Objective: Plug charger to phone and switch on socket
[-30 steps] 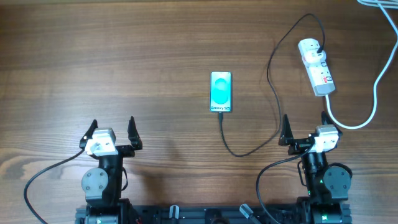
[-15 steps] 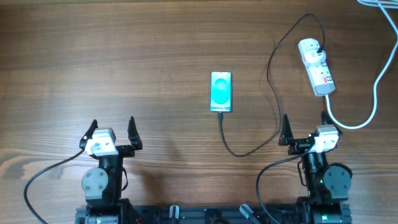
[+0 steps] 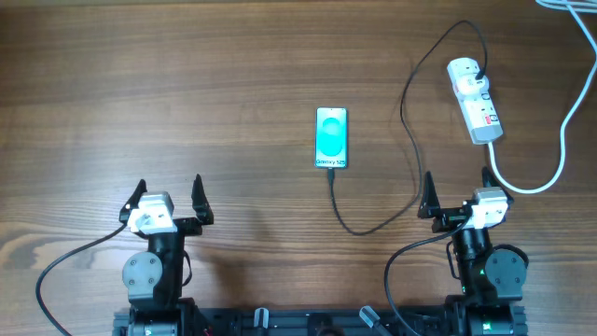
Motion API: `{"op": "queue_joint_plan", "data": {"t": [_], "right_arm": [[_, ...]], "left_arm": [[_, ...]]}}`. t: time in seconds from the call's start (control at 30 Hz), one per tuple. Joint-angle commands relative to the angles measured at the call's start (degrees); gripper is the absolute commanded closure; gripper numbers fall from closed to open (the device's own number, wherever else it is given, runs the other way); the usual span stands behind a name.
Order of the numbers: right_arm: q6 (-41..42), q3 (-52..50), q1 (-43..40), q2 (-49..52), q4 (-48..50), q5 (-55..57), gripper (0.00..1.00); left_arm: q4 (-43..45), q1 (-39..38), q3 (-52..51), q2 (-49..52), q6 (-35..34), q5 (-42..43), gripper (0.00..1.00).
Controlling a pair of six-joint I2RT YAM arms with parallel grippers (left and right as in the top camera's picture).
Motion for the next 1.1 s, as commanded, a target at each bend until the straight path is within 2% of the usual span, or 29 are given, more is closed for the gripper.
{"op": "queue_joint_plan", "data": {"t": [0.0, 0.13, 1.07], "right_arm": [[0.3, 0.0, 0.2, -0.7, 0.1, 0.4, 0.00], [2.4, -0.1, 0.2, -0.7, 0.0, 0.1, 0.00], [2.3, -0.1, 0.5, -0.7, 0.1, -0.1, 0.00]], "left_arm": [[-0.1, 0.3, -0.3, -0.5, 1.1, 0.9, 0.00], [-0.1, 0.3, -0.3, -0.5, 1.1, 0.9, 0.00], [-0.1, 0.3, -0.3, -0.5, 1.1, 0.9, 0.00]]}}
